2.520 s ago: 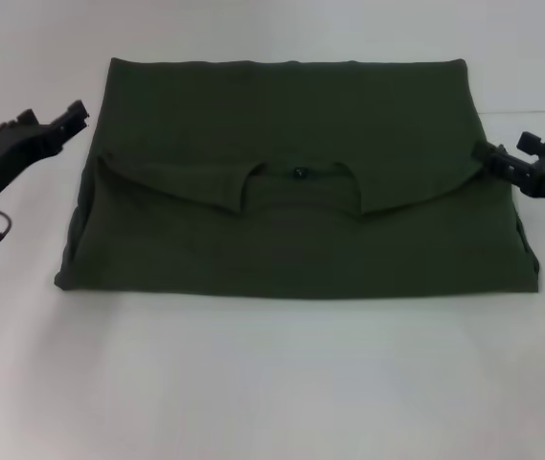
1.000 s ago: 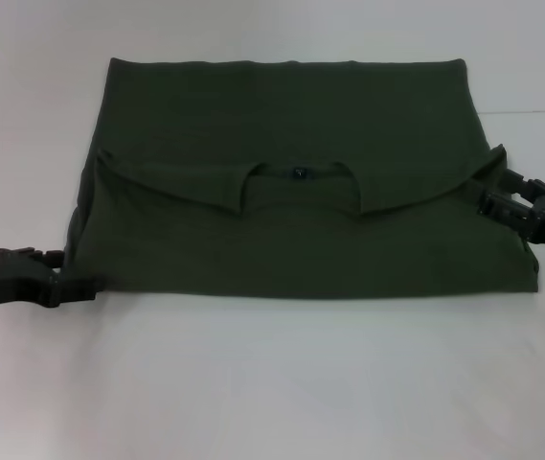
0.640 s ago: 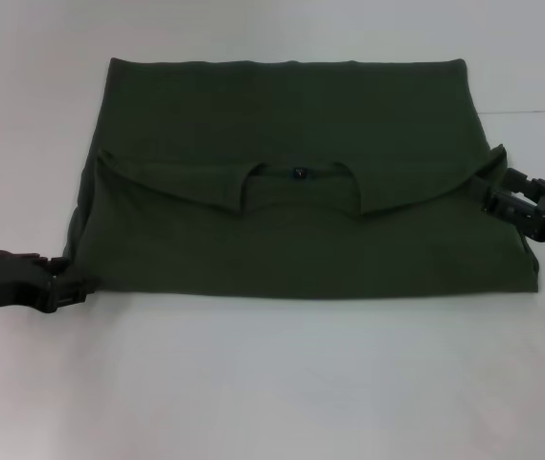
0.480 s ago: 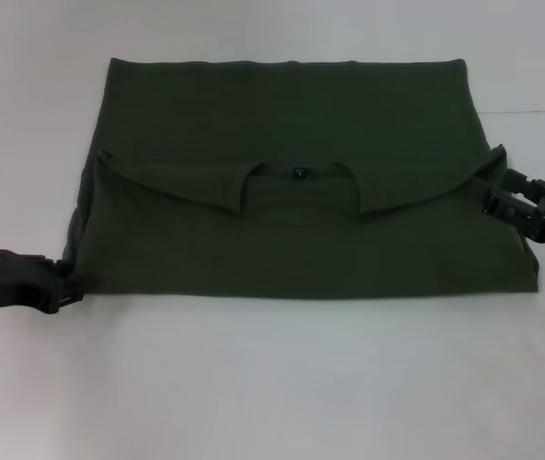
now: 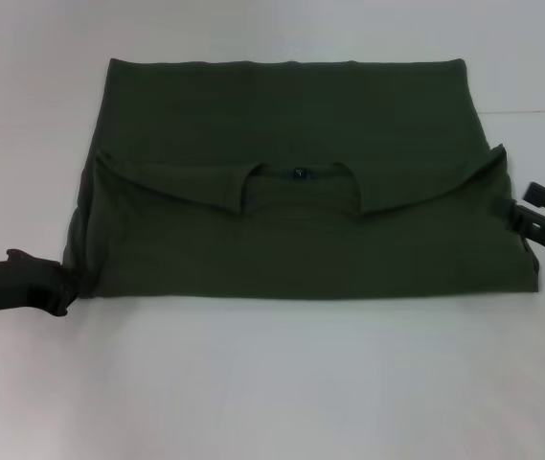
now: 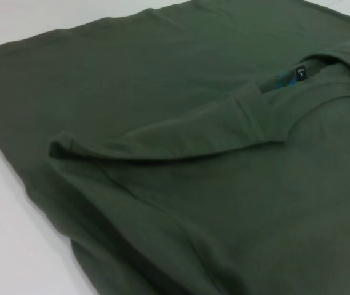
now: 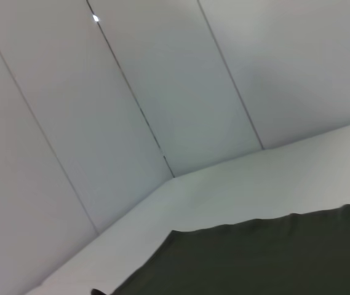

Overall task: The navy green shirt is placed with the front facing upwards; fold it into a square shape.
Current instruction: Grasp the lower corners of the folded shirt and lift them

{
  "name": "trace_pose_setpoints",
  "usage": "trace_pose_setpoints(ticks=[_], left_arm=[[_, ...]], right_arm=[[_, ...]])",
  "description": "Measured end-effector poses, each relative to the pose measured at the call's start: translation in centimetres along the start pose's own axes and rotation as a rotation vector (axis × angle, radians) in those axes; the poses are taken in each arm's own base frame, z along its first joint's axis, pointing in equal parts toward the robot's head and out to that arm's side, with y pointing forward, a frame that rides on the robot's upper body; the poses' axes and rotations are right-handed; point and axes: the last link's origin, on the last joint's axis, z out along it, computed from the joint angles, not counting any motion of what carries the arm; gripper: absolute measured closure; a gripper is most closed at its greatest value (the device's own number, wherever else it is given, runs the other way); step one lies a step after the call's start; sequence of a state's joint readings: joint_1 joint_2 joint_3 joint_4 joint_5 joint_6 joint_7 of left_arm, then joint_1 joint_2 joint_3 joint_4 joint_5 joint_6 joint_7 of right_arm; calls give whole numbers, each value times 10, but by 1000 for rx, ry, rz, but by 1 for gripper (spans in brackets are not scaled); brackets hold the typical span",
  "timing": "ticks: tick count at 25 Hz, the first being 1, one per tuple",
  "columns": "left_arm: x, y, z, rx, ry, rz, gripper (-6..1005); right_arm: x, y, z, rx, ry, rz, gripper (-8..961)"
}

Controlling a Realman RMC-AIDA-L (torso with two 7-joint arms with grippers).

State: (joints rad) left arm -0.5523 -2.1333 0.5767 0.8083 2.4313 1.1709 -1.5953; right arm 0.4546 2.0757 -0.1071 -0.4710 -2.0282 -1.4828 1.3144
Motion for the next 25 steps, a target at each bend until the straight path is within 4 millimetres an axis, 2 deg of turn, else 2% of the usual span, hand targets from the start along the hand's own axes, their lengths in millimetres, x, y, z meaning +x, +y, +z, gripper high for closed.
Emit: trace_pose_setpoints(ticks=[2, 9, 12, 19, 25], left_arm=[[0, -1, -1, 3, 3, -3, 972], [1, -3, -3, 16, 8, 0, 972], [1, -3, -3, 15, 7, 1, 972], [3, -3, -2, 16, 8, 4, 972], [3, -2, -2, 16, 8, 6, 972]], right_arm=[[1, -4, -9, 25, 8, -11, 23], [16, -22, -40, 167, 59, -10, 22], [24, -28, -47, 214, 91, 0, 22], [38, -26, -32, 214, 168, 7, 23], [36, -25, -21, 201, 172, -1, 36]])
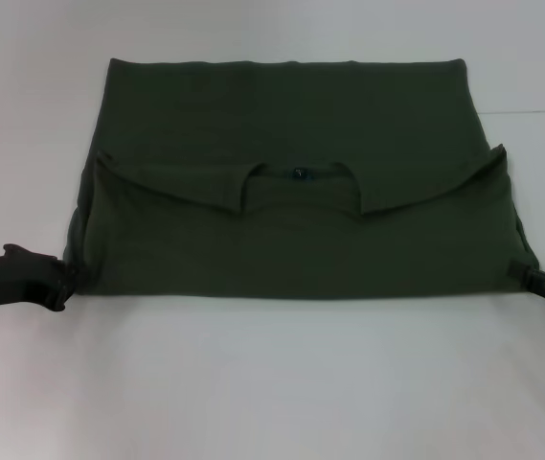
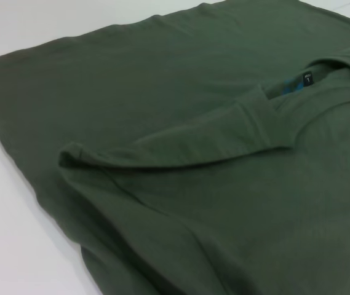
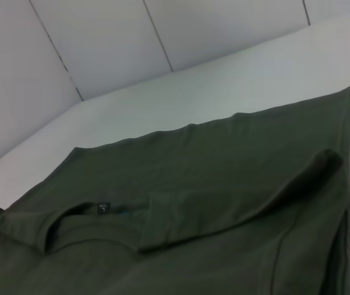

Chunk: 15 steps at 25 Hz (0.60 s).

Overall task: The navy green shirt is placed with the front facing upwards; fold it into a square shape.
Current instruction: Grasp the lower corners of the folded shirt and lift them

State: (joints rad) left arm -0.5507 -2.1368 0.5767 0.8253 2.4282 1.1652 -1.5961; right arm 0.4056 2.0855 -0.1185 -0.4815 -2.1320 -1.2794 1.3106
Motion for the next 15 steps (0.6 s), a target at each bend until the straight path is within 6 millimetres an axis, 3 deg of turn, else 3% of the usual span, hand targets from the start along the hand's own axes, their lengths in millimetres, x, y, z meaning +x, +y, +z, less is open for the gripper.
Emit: trace_pose_setpoints(ticks=[15], left_arm=[[1, 0, 1, 2, 2, 1, 972]], right_arm=[[2, 5, 29, 17, 89, -11, 85]])
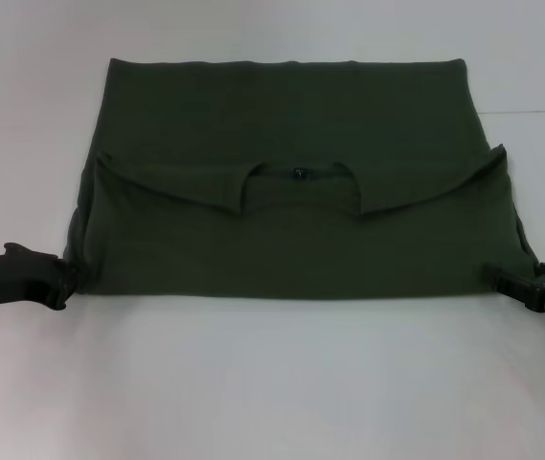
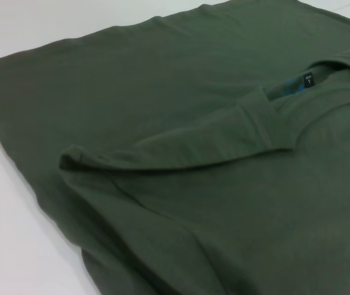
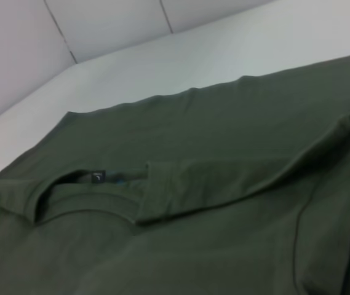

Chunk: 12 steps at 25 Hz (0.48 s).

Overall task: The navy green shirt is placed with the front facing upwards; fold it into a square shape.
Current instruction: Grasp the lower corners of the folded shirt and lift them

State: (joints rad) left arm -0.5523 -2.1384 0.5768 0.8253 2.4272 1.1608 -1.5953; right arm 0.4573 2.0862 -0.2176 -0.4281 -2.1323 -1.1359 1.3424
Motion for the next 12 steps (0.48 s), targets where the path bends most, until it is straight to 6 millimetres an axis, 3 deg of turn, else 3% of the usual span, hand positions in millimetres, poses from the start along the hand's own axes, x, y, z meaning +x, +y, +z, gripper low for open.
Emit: trace_pose_setpoints(ticks=[5, 12], left_arm=[[0, 0, 0, -2, 1, 1, 972], [2, 0, -1, -6, 3, 8, 972]], right_arm=[[1, 0, 1, 2, 14, -9, 312], [0, -1, 1, 4, 13, -12, 470]])
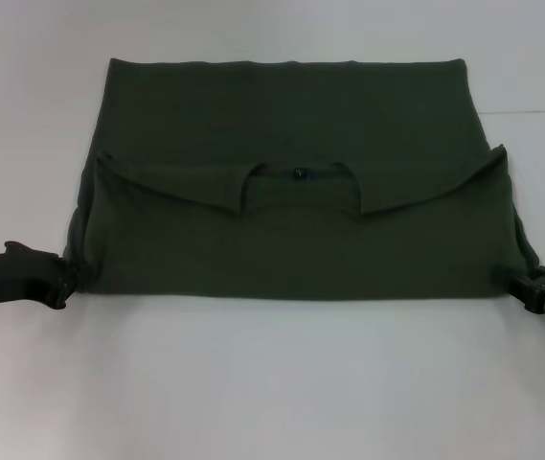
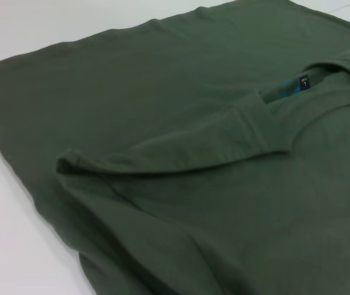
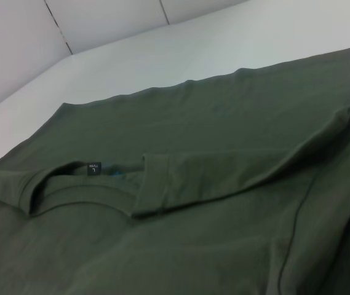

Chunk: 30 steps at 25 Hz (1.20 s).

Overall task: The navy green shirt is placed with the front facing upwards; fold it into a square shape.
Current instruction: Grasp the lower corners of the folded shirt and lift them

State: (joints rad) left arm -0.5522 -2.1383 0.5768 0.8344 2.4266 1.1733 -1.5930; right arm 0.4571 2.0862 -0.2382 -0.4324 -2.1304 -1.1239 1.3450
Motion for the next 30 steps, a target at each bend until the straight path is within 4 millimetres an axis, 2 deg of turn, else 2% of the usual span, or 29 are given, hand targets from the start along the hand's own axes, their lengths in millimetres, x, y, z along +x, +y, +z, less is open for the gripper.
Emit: trace_pose_setpoints(ticks=[4, 9, 15, 22, 30], left_arm=[[0, 1, 0, -4, -1, 3, 972], [1, 3, -3, -24, 0, 10, 973], [-6, 7, -13, -61, 1, 32, 973], [-23, 18, -29, -113, -5, 47, 973], [-57, 29, -59, -162, 50, 39, 973]], right_arm=[[-1, 0, 0, -4, -1, -3, 560], [0, 2, -1, -14, 0, -4, 790], [6, 1, -11, -26, -8, 2, 893], [16, 3, -29, -64, -19, 8, 893], [43, 15, -60, -135, -61, -98, 894]])
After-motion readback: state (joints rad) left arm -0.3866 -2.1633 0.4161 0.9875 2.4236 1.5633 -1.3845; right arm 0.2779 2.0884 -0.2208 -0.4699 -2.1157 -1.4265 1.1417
